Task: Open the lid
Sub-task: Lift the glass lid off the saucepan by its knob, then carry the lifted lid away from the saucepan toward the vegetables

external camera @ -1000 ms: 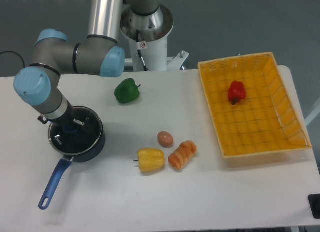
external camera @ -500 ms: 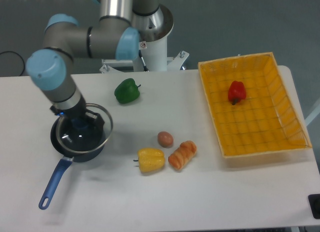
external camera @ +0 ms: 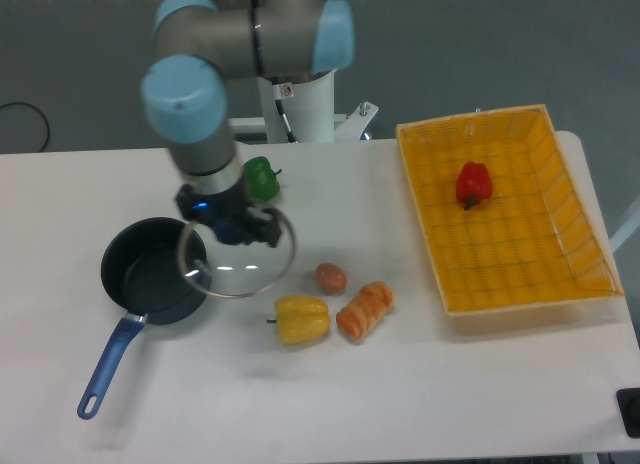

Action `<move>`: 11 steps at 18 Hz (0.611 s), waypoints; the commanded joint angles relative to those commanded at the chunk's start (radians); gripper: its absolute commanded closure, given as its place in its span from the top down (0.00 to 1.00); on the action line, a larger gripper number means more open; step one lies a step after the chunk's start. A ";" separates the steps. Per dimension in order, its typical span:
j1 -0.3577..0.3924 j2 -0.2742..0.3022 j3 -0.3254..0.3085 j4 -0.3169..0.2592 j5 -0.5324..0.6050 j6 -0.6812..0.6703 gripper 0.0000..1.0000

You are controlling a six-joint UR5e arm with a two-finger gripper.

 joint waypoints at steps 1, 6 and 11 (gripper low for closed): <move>0.028 0.005 0.000 -0.005 0.002 0.031 0.40; 0.141 0.017 -0.002 -0.028 0.003 0.161 0.40; 0.224 0.012 -0.009 -0.029 0.029 0.273 0.40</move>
